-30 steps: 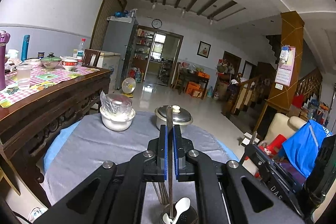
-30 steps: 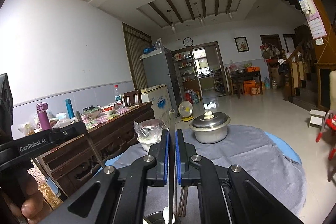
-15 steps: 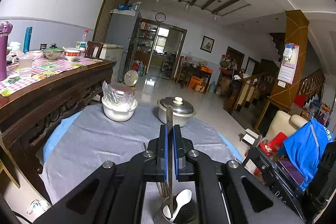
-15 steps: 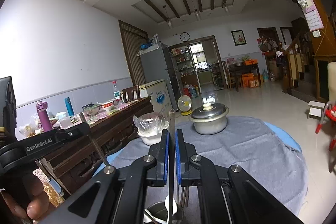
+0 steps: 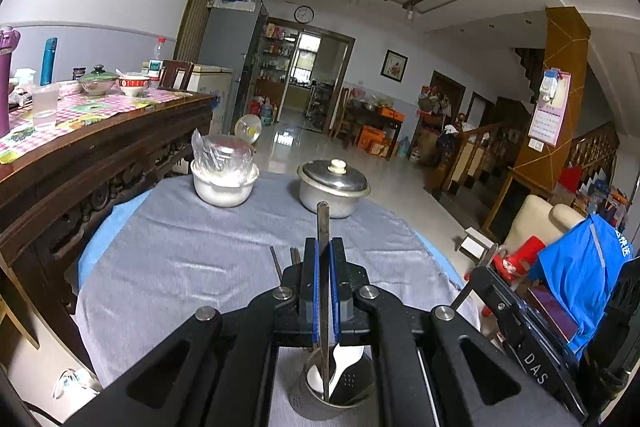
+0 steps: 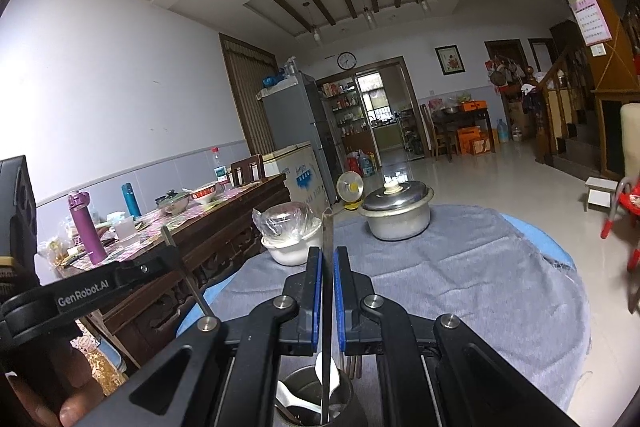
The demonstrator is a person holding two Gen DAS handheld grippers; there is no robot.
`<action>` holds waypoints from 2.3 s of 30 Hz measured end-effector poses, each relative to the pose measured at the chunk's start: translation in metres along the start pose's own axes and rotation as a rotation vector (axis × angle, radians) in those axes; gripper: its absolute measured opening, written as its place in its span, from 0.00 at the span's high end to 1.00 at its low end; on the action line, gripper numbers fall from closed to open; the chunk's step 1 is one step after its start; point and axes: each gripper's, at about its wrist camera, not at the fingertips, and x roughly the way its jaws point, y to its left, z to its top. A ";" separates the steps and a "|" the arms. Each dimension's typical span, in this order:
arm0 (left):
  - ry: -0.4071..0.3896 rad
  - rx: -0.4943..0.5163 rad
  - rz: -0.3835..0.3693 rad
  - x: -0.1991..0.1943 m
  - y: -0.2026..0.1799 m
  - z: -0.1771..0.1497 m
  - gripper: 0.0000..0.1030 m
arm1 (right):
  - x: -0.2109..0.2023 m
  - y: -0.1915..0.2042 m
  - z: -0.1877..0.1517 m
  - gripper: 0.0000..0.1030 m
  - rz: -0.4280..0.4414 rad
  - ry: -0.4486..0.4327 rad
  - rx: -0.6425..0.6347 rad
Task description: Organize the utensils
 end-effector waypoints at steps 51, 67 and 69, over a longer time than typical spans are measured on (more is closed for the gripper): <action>0.125 0.024 0.001 0.020 0.004 -0.030 0.95 | 0.020 -0.005 -0.020 0.91 0.025 0.075 0.045; 0.174 0.005 0.003 0.028 0.009 -0.035 0.95 | 0.027 -0.015 -0.026 0.90 0.066 0.096 0.122; 0.181 -0.003 0.002 0.030 0.011 -0.036 0.95 | 0.027 -0.015 -0.026 0.90 0.066 0.097 0.123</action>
